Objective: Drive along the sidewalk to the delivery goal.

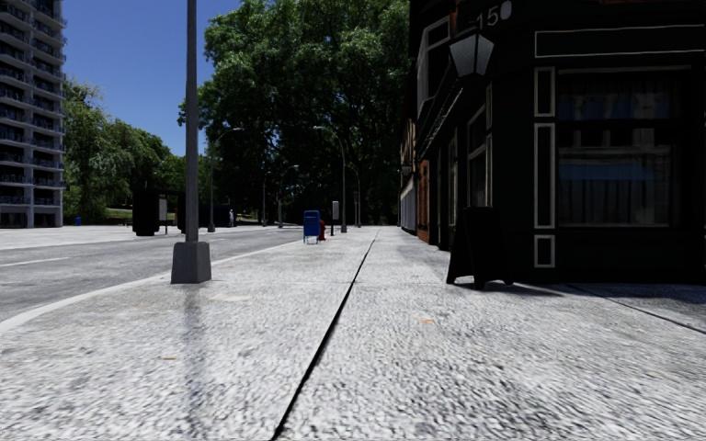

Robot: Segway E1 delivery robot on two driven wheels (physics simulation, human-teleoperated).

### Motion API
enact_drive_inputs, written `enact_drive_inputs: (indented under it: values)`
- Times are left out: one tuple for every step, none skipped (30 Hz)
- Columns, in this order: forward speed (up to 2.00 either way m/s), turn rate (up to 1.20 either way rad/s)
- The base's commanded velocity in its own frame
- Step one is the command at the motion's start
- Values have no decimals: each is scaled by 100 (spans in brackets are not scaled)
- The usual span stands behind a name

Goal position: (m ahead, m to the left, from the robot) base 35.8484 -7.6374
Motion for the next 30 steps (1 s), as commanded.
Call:
enact_drive_inputs:
  values:
    - [200,0]
    - [200,0]
    - [200,0]
    - [200,0]
    - [200,0]
    - [200,0]
    - [200,0]
    - [200,0]
    - [200,0]
    - [200,0]
    - [200,0]
    - [200,0]
    - [200,0]
    - [200,0]
    - [200,0]
    - [200,0]
    - [200,0]
    - [200,0]
    - [200,0]
    - [200,0]
    - [200,0]
    - [200,0]
    - [200,0]
    - [200,0]
    - [200,0]
    - [200,0]
    - [200,0]
    - [200,0]
    - [200,0]
    - [200,0]
